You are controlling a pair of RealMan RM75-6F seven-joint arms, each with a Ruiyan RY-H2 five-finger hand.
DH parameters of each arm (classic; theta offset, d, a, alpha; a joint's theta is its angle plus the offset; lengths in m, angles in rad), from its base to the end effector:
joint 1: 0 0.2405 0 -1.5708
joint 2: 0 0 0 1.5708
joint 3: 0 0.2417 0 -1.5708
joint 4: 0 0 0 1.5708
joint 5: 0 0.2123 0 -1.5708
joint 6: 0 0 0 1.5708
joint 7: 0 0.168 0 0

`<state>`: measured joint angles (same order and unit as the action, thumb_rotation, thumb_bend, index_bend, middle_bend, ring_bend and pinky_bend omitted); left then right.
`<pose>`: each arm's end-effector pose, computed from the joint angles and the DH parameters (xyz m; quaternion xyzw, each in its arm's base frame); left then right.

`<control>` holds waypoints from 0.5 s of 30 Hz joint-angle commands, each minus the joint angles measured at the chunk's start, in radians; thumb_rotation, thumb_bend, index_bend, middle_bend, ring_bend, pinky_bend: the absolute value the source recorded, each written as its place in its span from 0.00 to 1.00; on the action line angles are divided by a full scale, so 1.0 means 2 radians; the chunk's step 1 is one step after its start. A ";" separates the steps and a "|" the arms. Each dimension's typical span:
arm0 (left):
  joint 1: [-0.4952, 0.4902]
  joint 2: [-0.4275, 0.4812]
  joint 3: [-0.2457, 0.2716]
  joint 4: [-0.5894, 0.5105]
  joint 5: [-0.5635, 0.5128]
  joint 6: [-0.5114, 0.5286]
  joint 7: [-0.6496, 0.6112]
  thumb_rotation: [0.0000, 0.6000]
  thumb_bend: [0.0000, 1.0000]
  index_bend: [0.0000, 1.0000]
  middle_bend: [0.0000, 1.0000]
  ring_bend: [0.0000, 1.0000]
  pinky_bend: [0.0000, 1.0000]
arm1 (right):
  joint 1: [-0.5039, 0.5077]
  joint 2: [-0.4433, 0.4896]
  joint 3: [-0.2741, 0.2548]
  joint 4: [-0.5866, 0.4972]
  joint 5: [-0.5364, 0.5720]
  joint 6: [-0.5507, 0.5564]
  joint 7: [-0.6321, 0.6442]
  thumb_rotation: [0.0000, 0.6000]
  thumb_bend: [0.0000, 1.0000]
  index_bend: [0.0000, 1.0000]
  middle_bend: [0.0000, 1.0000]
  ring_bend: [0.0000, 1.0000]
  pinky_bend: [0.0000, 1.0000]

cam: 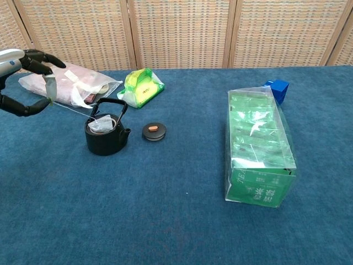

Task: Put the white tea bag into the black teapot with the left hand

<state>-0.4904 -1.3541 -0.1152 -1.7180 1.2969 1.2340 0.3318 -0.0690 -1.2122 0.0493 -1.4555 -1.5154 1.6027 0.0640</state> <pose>-0.1726 0.2994 0.0472 -0.6868 -0.3635 -0.4122 0.4757 -0.3375 -0.1546 0.1534 0.5444 -0.3922 0.3798 0.6368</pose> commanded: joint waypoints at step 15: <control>0.011 0.008 0.035 -0.023 -0.062 -0.047 0.052 1.00 0.49 0.43 0.03 0.00 0.00 | -0.002 0.000 0.000 0.003 0.002 0.001 0.002 1.00 0.12 0.11 0.18 0.03 0.10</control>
<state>-0.4675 -1.3403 -0.0476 -1.7610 1.1759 1.1436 0.4323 -0.0733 -1.2125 0.0500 -1.4500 -1.5107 1.6044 0.0686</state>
